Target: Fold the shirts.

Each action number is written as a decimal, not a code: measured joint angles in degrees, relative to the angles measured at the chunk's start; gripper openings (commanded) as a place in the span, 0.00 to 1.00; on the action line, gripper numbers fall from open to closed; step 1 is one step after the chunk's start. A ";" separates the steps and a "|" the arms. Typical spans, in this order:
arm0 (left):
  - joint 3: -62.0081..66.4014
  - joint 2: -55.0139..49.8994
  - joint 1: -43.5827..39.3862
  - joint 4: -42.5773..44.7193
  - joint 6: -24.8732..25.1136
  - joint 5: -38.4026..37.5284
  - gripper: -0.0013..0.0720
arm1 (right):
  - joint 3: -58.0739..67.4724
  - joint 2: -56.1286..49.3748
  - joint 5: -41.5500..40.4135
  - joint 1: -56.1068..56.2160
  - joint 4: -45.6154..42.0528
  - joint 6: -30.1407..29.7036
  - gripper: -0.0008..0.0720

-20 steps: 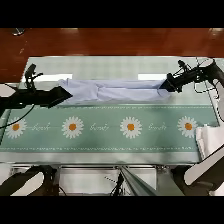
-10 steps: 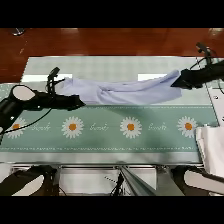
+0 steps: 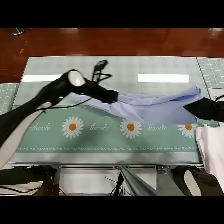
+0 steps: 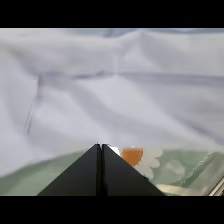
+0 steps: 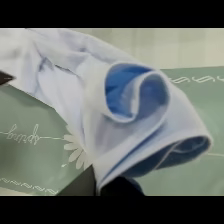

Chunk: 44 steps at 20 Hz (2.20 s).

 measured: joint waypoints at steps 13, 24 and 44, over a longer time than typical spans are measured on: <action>16.44 -20.04 -21.84 -0.42 -10.21 -0.35 0.04 | -1.27 4.98 2.01 0.00 0.98 2.51 0.04; 6.29 4.44 6.80 6.12 -10.73 -7.65 0.04 | 0.37 -1.90 -3.54 10.32 6.54 1.95 0.04; -38.25 62.47 16.28 12.39 -19.61 -2.58 0.04 | 41.81 -66.49 -24.50 44.50 8.44 2.40 0.04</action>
